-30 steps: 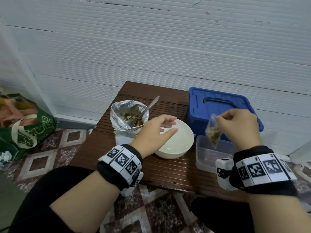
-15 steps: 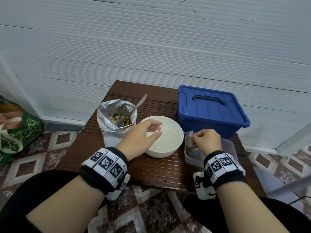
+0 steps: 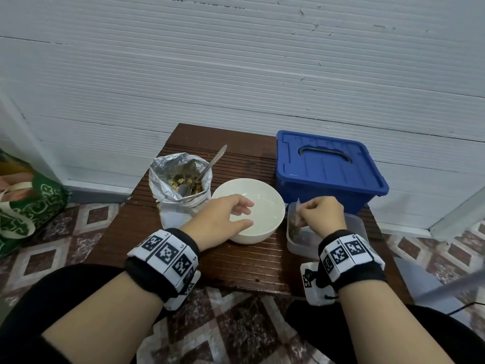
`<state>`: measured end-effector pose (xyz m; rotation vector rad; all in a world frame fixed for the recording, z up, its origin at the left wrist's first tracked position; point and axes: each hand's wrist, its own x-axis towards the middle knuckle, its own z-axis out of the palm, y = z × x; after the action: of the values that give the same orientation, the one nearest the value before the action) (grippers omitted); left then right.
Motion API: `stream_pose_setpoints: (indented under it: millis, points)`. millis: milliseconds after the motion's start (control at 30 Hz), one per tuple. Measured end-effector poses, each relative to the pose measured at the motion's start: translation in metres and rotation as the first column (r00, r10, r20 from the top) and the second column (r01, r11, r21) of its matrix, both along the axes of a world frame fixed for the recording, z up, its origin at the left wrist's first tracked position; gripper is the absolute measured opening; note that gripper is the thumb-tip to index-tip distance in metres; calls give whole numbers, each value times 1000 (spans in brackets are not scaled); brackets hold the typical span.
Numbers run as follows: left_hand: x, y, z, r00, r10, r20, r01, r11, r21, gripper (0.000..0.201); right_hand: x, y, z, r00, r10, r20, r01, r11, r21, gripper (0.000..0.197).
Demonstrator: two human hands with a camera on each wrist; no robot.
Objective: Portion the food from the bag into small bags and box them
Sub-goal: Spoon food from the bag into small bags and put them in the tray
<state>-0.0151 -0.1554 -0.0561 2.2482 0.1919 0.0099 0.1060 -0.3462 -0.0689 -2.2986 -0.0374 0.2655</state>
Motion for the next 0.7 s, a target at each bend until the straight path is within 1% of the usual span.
stream_pose_setpoints:
  millis: [100, 200, 233, 300, 367, 433, 533, 633, 700]
  points:
    - [0, -1, 0, 1000, -9, -11, 9, 1000, 19, 35, 2, -1, 1, 998, -30, 49, 29, 999, 38, 14]
    - [1, 0, 1, 1000, -11, -8, 11, 1000, 21, 35, -1, -2, 5, 1000, 13, 9, -13, 997, 76, 13]
    - [1, 0, 1, 1000, -12, -7, 12, 1000, 23, 35, -3, -3, 6, 999, 33, -7, -32, 998, 60, 15]
    - [1, 0, 1, 1000, -17, -7, 17, 1000, 27, 34, -4, -9, 8, 996, 79, -52, -81, 996, -23, 23]
    - [1, -1, 1, 1000, -21, -10, 22, 999, 35, 34, -5, -16, 12, 978, 154, -142, -170, 979, -109, 28]
    - [1, -1, 1, 1000, -23, -20, 24, 999, 42, 34, -6, -21, 15, 944, 233, -233, -274, 948, -162, 31]
    - [1, -2, -1, 999, -24, -31, 26, 999, 46, 34, -11, -20, 12, 911, 303, -278, -370, 899, -233, 24]
    - [1, -3, -2, 999, -23, -36, 24, 999, 40, 33, -15, -15, 8, 900, 339, -273, -407, 878, -253, 15]
    - [1, -3, -3, 999, -24, -38, 26, 999, 38, 33, -17, -14, 9, 893, 351, -281, -422, 871, -252, 16]
